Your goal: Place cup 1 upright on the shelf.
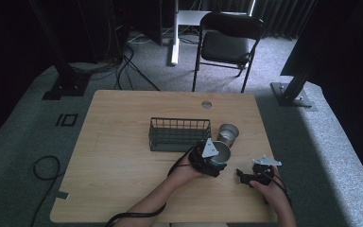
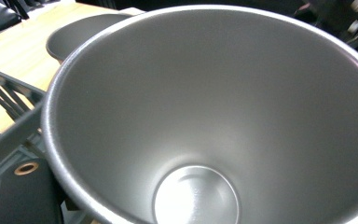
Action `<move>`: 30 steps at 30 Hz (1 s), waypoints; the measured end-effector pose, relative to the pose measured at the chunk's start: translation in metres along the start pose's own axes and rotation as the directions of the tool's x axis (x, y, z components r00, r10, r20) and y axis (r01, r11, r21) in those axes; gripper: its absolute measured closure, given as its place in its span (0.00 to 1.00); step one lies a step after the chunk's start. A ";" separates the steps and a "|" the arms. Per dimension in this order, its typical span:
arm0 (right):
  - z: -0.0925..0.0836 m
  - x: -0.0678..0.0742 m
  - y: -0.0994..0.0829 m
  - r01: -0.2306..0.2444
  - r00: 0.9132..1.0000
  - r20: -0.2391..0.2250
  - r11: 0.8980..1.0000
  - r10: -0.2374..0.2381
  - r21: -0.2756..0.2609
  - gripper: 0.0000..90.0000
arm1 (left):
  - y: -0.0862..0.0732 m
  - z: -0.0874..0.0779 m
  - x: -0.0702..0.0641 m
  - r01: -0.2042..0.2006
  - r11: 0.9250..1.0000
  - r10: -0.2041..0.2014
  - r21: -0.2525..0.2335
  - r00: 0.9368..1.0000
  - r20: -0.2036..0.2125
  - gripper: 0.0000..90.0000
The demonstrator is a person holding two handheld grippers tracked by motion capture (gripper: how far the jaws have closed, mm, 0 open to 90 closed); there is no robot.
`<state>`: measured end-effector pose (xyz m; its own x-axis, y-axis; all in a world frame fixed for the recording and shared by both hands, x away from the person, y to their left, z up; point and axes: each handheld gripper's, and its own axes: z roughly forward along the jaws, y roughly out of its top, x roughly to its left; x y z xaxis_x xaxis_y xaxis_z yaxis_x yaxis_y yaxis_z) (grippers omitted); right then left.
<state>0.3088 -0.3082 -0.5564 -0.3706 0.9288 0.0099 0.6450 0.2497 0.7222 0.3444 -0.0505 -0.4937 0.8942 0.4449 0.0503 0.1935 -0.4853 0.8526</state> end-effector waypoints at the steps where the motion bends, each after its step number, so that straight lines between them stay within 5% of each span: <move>1: 0.000 0.000 0.000 0.000 1.000 0.000 1.000 0.000 0.000 0.12 | 0.001 -0.002 0.001 0.003 1.000 -0.003 -0.003 1.000 0.005 0.19; 30: 0.000 0.000 0.000 0.001 1.000 0.000 1.000 -0.001 -0.001 0.12 | 0.031 -0.064 0.022 0.000 0.996 -0.008 -0.084 0.995 -0.095 0.19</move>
<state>0.3088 -0.3081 -0.5564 -0.3710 0.9286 0.0087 0.6441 0.2506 0.7227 0.3442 -0.0074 -0.4329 0.8500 0.5186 0.0924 0.1592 -0.4201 0.8934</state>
